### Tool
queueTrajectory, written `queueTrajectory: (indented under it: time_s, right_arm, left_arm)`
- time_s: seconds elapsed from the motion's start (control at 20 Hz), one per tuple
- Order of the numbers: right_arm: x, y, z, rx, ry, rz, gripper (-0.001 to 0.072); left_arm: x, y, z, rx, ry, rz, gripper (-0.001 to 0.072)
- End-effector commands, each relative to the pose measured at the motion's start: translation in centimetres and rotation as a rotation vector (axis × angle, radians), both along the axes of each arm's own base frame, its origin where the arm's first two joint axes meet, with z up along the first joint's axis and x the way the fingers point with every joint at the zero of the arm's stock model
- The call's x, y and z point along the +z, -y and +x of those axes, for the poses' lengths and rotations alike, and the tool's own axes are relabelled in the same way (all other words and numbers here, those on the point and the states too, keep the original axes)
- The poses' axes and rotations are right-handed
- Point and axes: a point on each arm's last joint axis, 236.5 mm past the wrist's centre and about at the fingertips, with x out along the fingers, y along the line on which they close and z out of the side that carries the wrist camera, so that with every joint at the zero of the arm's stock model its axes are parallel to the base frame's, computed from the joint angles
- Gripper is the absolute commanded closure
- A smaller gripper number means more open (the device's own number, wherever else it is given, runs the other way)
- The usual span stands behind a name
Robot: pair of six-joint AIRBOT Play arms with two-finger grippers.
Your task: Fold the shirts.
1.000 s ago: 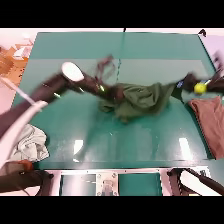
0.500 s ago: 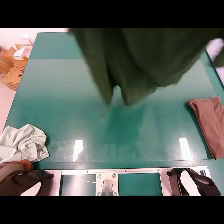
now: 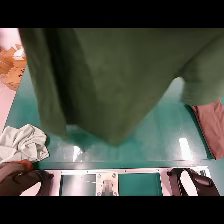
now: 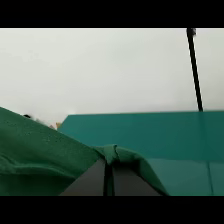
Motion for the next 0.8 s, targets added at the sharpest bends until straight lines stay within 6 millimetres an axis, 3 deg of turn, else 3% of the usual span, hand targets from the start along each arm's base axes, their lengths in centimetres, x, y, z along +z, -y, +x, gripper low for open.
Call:
queueTrajectory:
  time_s: [0.0,0.1,0.2,0.35,0.45,0.5,0.6,0.65,0.7,0.75]
  right_arm:
    - [-11.3,0.6,2.9,0.016,-0.250,0.087,0.0700]
    - [-19.5,1.3,4.1,-0.018,-0.402,0.157,0.0700]
    - [-28.5,2.3,4.3,-0.091,-0.560,0.230,0.0700]
    - [-40.2,3.9,2.9,-0.223,-0.779,0.309,0.0700]
    - [-45.2,4.4,2.0,-0.272,-0.903,0.332,0.0699]
    - [-46.5,4.4,1.9,-0.267,-0.942,0.325,0.0699]
    - [-47.2,4.7,2.8,-0.247,-0.965,0.298,0.0693]
    - [-46.8,4.9,3.7,-0.235,-0.958,0.290,0.0589]
    - [-45.7,5.3,4.9,-0.223,-0.935,0.280,0.0406]
    - [-44.1,5.8,5.9,-0.199,-0.898,0.248,0.0336]
  left_arm:
    - [-9.6,2.6,10.0,0.008,-0.204,0.056,0.0688]
    - [-18.2,6.3,15.2,-0.077,-0.376,0.072,0.0688]
    - [-27.5,11.1,18.5,-0.200,-0.534,0.069,0.0688]
    - [-40.4,16.9,19.7,-0.304,-0.733,0.102,0.0688]
    - [-46.3,19.2,19.1,-0.333,-0.826,0.135,0.0687]
    - [-48.0,19.6,18.7,-0.345,-0.859,0.148,0.0686]
    - [-48.2,18.9,18.3,-0.350,-0.907,0.142,0.0679]
    - [-47.5,17.9,18.2,-0.358,-0.923,0.144,0.0420]
    - [-46.4,16.4,18.0,-0.362,-0.967,0.130,0.0167]
    - [-45.2,14.7,17.7,-0.362,-1.015,0.112,0.0155]
